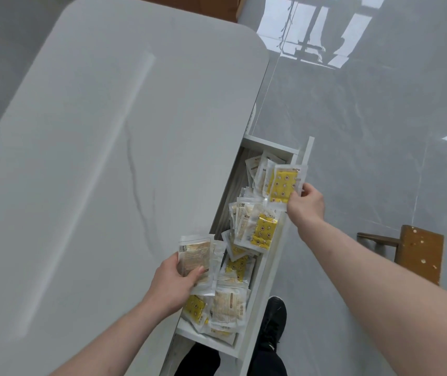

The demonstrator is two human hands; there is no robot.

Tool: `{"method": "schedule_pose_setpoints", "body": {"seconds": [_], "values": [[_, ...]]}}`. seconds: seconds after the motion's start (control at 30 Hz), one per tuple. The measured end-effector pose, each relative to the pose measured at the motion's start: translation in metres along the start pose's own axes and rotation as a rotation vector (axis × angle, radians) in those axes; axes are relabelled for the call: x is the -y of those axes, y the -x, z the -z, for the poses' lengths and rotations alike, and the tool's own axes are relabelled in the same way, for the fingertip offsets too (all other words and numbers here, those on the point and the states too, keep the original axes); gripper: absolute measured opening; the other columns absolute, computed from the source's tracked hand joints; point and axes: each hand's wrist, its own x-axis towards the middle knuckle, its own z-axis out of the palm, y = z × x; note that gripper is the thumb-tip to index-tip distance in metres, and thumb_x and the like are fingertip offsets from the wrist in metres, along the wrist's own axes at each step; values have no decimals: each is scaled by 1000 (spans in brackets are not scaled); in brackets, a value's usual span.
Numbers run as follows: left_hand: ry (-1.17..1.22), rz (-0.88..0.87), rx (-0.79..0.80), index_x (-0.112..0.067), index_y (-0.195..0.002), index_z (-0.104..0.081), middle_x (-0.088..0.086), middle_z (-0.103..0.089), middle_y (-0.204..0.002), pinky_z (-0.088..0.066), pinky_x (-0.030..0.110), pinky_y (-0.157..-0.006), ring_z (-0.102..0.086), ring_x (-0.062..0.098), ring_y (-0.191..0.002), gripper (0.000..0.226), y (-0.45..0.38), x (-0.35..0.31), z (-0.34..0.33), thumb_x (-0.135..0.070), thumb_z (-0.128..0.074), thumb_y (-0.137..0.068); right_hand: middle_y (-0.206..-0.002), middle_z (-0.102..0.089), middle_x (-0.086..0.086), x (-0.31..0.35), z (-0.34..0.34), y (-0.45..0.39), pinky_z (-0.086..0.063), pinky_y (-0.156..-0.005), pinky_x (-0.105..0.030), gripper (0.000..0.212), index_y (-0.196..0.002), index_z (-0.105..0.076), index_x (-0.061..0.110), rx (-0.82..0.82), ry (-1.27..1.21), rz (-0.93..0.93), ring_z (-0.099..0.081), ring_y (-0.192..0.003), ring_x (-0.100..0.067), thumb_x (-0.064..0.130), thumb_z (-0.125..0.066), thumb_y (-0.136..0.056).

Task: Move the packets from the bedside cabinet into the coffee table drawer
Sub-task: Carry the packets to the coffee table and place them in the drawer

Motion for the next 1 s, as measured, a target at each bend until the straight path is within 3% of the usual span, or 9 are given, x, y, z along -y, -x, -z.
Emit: {"method": "schedule_pose_setpoints", "body": {"seconds": [0.07,0.13,0.23,0.37,0.47,0.53,0.73,0.9,1.0], "values": [[14,0,-8,-33,-117,-66,-17,-75,-104,-53,17,-77,-71,-3,-93,26,0,-5,0,-29,-76,-93,-131,-65,0,4,-1,-4,-58,-85,-38,54,-156,-43,22,53,56,-47,-69,-107,-24,21,-57,-104],[42,-4,-21,-30,-119,-66,-15,-75,-106,-56,21,-81,-71,-1,-95,29,1,-11,-1,-27,-77,-93,-155,-49,-4,-1,0,6,-51,-107,-48,69,-162,-28,21,103,166,-86,-61,-126,-30,20,-60,-101],[92,-11,-27,-26,-123,-64,-12,-75,-110,-59,31,-90,-71,4,-100,35,8,-22,-5,-24,-79,-91,-148,-54,-1,-25,1,45,-56,-103,-50,58,-155,-38,23,228,141,-55,-65,-117,-23,22,-62,-102],[162,-9,28,-24,-124,-66,-11,-76,-112,-58,35,-98,-72,6,-103,33,18,-36,-14,-23,-78,-93,-123,-71,10,-65,0,102,-61,-96,-43,39,-140,-59,28,556,45,-89,-71,-107,-13,40,-59,-103],[181,-19,158,-25,-125,-70,-13,-78,-112,-57,36,-100,-73,4,-103,29,24,-42,-24,-25,-73,-96,-113,-77,16,-88,2,130,-60,-84,-28,24,-118,-73,37,689,-56,-137,-74,-102,-5,49,-58,-103],[155,-26,212,-26,-126,-70,-17,-77,-111,-58,32,-98,-73,1,-101,28,27,-42,-31,-27,-71,-98,-110,-79,15,-99,7,138,-58,-78,-20,19,-112,-76,35,655,-122,-145,-75,-101,-3,43,-62,-102],[44,-31,68,-28,-125,-67,-18,-73,-108,-53,20,-82,-69,-1,-98,30,11,-41,-45,-33,-72,-97,-97,-80,15,-120,33,133,-61,-87,-36,12,-106,-75,32,273,-165,-190,-76,-92,-8,29,-65,-103],[-62,-88,110,-32,-124,-58,-18,-68,-109,-56,21,-76,-67,0,-94,39,-19,-70,-66,-28,-78,-91,-92,-79,19,-133,58,131,-57,-75,-27,13,-105,-73,32,182,-181,-204,-75,-83,-1,27,-62,-104],[-121,-133,90,-30,-123,-56,-12,-68,-113,-61,37,-91,-68,8,-98,51,-41,-95,-81,-35,-86,-83,-93,-79,18,-137,67,134,-55,-72,-25,12,-103,-74,32,167,-192,-211,-75,-81,1,26,-63,-104]]}}
